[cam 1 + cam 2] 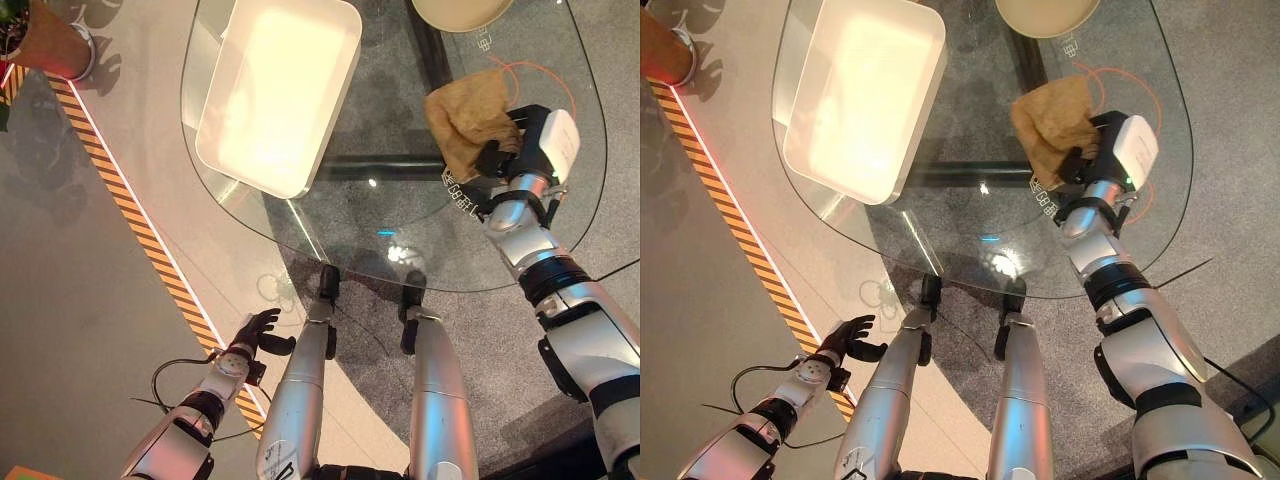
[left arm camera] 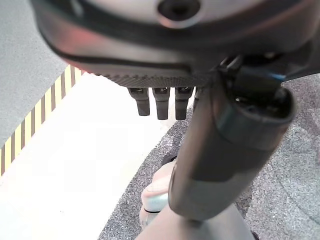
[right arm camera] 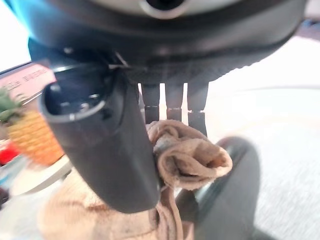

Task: Wipe the table with a cloth and put it in the basket.

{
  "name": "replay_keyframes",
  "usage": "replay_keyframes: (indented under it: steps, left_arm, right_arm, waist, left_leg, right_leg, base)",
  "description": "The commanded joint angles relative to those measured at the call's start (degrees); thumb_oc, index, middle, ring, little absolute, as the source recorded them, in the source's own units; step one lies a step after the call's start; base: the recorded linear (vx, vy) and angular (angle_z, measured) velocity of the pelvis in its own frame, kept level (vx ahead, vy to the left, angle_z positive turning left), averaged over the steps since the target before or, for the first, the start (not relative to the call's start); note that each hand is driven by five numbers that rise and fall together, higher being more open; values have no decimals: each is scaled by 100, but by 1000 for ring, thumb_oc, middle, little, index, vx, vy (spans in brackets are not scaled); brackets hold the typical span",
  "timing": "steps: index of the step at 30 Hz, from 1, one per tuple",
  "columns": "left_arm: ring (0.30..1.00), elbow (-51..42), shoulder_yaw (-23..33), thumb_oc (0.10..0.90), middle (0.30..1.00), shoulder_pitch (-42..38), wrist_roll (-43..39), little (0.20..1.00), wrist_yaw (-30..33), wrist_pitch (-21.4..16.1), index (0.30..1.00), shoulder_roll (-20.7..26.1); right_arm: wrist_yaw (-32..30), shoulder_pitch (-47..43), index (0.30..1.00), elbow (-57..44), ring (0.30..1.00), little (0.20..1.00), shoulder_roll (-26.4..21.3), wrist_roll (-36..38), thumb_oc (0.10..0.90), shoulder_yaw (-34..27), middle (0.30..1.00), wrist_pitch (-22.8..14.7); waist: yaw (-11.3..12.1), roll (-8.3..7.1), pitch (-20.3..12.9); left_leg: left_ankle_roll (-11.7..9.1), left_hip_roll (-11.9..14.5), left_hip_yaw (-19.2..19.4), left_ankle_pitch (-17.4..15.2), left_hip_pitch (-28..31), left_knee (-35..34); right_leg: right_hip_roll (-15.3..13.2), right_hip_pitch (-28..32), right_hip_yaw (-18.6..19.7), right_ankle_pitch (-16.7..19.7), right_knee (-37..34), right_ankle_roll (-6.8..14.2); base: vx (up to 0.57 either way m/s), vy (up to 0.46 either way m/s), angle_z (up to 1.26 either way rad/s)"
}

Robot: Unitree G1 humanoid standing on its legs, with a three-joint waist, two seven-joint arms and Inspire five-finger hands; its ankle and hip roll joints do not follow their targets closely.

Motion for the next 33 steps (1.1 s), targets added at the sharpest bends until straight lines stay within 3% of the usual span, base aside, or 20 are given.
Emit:
replay_keyframes:
  steps: [1, 8, 14, 25, 33]
  left_arm:
    - [900, -85, -10, 800, 900, 387, -90, 900, -81, 15, 900, 187]
    - [900, -64, 40, 800, 900, 364, -137, 900, -144, -6, 900, 323]
    - [900, -51, 78, 800, 900, 378, -156, 900, -218, -14, 900, 456]
    - [900, -66, 126, 800, 900, 335, -156, 900, -315, 20, 900, 623]
    - [900, 33, 116, 800, 900, 282, -149, 900, -310, -27, 900, 612]
  right_arm:
    - [-602, -506, 300, -64, 300, 200, -701, -97, 100, -169, 300, -231]
    - [-707, -446, 300, 615, 300, 200, -997, 288, 100, -352, 300, 38]
    - [-810, -254, 300, 1253, 300, 200, -1167, 889, 100, -847, 300, -179]
    - [-841, -135, 300, 1230, 300, 200, -1199, 1042, 100, -1035, 300, -270]
    - [-581, -366, 300, 786, 300, 200, -951, 774, 100, -670, 300, -532]
  waist:
    - [-41, 29, -88]
    - [-49, -14, -88]
    - [-39, -53, -88]
    - [-38, -143, -88]
    - [-27, -158, -88]
  left_leg:
    - [441, -225, 556, -388, 10, 429]
    - [468, -206, 556, -417, -6, 434]
    - [500, -196, 532, -453, 0, 448]
    - [516, -187, 484, -461, -20, 459]
    - [491, -195, 466, -432, 16, 394]
  right_leg:
    - [314, 183, -252, 92, -230, -96]
    - [341, 197, -247, 75, -250, -99]
    - [349, 236, -268, 82, -261, -79]
    - [385, 250, -258, 126, -284, -34]
    - [397, 290, -259, 122, -340, -23]
  base:
    - [0, 0, 0]
    - [0, 0, 0]
    - [0, 0, 0]
    - [0, 0, 0]
    - [-6, 1, -2]
